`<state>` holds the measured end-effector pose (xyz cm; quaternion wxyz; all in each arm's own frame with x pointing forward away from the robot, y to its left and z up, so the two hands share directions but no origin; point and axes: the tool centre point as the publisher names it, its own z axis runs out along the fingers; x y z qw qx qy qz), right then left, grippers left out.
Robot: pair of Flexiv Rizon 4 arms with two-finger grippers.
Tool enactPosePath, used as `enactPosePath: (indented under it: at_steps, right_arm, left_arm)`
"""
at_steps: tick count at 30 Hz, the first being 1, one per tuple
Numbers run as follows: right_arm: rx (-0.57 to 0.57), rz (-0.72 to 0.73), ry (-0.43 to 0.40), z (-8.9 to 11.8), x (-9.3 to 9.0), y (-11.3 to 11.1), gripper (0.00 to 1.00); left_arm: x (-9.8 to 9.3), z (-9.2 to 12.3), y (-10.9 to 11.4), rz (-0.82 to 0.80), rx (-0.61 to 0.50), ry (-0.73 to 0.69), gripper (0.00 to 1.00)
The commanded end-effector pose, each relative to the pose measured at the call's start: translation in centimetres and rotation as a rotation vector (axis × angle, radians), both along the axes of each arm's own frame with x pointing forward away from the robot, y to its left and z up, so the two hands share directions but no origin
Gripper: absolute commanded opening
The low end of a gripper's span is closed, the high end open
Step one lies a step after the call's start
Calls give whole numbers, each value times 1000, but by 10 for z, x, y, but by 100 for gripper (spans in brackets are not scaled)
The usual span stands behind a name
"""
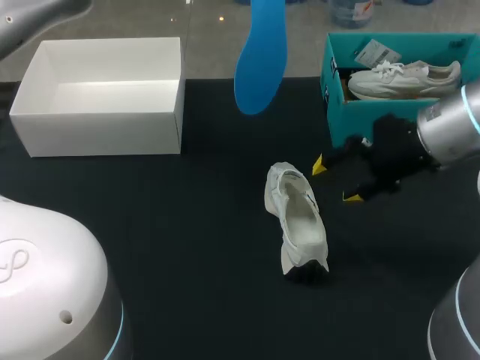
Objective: Take the shoe out of the shoebox, open the shoe tongue, remove and reinsert the insole, then place the shoe into the shoebox
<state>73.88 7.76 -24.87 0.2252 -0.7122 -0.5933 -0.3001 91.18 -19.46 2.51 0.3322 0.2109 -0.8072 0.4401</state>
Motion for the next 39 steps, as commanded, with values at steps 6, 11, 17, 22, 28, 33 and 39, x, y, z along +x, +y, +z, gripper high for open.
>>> enactPosePath:
  at_steps: [6,11,17,22,28,33,39]
  right_arm:
    - [197,1,-2,15,9,6,100]
    - [290,15,-13,22,17,13,100]
    - [336,17,-11,30,26,23,100]
    - [370,43,-9,33,34,37,100]
    - [383,61,1,43,39,65,100]
    - [404,104,-15,45,41,81,100]
    - [428,106,-34,45,39,81,100]
  left_arm:
    - [0,0,0,0,-1,-1,0]
    - [0,0,0,0,-1,-1,0]
    - [0,0,0,0,-1,-1,0]
    - [0,0,0,0,-1,-1,0]
    - [0,0,0,0,-1,-1,0]
    - [0,0,0,0,-1,-1,0]
    - [0,0,0,0,-1,-1,0]
